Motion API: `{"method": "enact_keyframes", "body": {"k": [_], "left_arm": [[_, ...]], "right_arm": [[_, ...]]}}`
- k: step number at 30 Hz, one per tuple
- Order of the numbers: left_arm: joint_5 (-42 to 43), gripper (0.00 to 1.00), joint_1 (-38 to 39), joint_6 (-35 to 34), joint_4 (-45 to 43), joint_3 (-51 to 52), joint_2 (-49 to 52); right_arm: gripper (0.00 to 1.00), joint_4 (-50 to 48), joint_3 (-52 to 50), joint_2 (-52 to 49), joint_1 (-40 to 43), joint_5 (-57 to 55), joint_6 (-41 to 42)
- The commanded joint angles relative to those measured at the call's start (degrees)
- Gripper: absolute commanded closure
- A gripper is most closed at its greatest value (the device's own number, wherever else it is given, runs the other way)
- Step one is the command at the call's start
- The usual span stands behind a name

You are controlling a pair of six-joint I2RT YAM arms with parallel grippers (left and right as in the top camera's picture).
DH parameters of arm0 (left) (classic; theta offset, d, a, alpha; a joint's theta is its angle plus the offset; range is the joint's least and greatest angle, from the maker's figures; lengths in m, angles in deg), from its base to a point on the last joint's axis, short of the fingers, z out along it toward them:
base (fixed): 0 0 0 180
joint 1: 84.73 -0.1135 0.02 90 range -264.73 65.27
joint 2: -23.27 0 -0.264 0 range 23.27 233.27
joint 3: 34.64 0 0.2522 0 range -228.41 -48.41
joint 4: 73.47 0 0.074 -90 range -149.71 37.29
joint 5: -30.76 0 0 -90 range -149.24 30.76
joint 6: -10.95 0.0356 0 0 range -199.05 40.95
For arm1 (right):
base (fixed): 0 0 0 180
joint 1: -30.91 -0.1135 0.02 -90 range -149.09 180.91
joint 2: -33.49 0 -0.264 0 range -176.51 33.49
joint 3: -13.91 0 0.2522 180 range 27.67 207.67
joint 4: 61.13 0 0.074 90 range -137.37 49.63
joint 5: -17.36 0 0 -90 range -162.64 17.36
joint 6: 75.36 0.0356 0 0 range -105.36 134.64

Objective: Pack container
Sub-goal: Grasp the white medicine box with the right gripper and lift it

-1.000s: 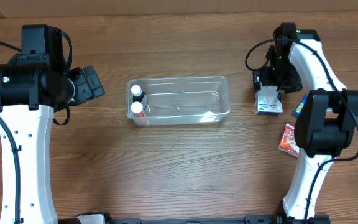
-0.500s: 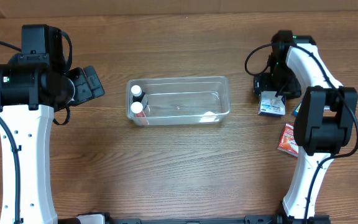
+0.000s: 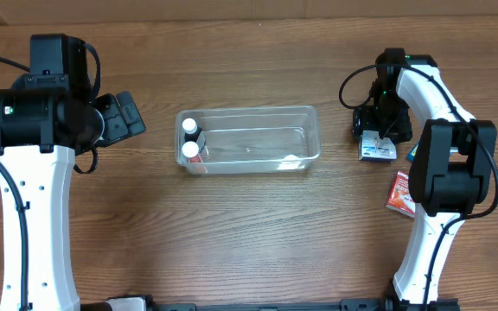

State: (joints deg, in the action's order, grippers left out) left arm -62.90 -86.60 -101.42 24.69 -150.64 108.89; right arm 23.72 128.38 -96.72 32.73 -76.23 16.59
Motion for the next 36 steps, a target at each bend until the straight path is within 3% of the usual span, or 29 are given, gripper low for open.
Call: {"method": "enact_keyframes", "body": {"k": [1, 14, 22, 30, 36], "left_arm": [[0.13, 0.00, -0.13, 0.52, -0.17, 0.63, -0.35], [0.11, 0.00, -0.13, 0.52, 0.24, 0.63, -0.35], [0.11, 0.00, -0.13, 0.55, 0.24, 0.63, -0.35], [0.09, 0.00, -0.13, 0.55, 0.22, 0.63, -0.35], [0.09, 0.00, -0.13, 0.55, 0.24, 0.63, -0.35]], "right_arm": [[0.17, 0.02, -0.94, 0.46, 0.11, -1.20, 1.14], [0.23, 1.66, 1.07, 6.82, 0.11, -0.11, 1.31], [0.26, 4.76, 1.07, 18.51, -1.53, 5.14, 1.77], [0.25, 6.14, 1.05, 31.61, -12.94, 6.93, 4.09], [0.25, 4.13, 0.37, 31.67, -24.50, 6.73, 9.99]]}}
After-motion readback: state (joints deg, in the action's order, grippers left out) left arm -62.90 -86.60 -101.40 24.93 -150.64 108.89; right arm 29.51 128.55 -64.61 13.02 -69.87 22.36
